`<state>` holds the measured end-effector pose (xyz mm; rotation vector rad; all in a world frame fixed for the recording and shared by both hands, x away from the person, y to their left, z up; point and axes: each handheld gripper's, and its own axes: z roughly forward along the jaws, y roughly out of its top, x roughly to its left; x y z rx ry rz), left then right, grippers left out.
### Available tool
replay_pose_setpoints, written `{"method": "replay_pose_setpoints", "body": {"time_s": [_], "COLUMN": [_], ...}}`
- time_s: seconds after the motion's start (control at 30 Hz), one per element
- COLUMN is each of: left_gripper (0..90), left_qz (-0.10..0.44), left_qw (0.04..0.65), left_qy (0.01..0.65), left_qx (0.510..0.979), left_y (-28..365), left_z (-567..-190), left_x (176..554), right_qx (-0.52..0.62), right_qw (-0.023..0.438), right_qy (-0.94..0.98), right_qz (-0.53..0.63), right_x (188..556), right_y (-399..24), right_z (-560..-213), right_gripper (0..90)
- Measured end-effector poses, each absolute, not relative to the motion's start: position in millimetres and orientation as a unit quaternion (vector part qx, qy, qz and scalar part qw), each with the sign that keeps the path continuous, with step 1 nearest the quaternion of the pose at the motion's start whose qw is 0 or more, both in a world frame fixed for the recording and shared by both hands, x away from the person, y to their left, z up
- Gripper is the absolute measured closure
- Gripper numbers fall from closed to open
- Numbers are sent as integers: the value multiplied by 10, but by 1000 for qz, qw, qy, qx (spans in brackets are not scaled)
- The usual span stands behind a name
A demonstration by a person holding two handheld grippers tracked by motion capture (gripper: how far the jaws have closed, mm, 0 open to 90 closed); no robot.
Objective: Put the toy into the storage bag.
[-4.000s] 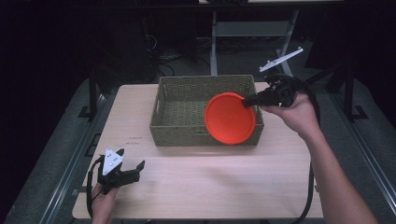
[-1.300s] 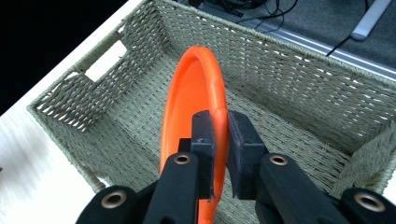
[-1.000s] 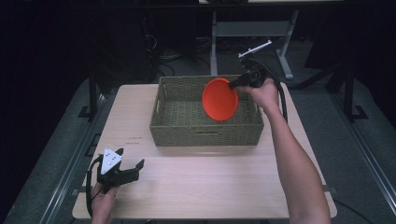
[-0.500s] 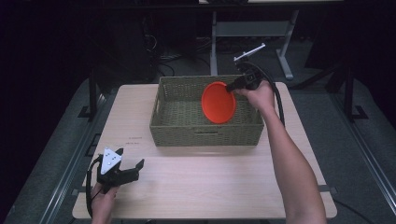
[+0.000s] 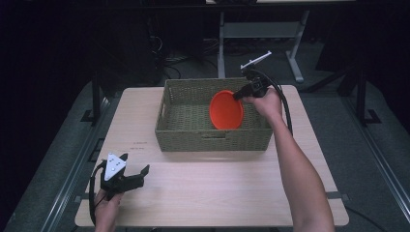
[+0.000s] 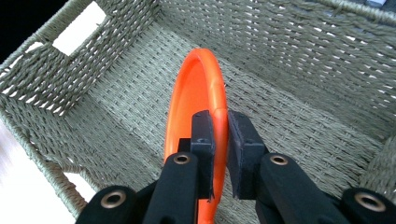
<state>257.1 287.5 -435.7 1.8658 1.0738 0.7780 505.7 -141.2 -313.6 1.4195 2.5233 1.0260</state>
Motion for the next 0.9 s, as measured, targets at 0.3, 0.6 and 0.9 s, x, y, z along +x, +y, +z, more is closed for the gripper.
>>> {"method": "replay_pose_setpoints", "body": {"time_s": [0.3,0.6,0.9], "left_gripper": [128,128,128], "left_qz": [310,311,310], "left_qw": [414,413,414], "left_qy": [428,427,428], "left_qx": [742,742,741], "left_y": [2882,2884,2886], "left_z": [-4352,-4351,-4351], "left_x": [2570,2570,2571], "right_qx": [464,468,470], "right_qw": [28,21,14], "right_qy": [822,823,829], "right_qz": [329,320,303], "right_x": [5072,5098,5121], "right_y": [-1371,-1395,-1383], "right_z": [-3244,-3337,-3414], "right_gripper": [813,812,806]}}
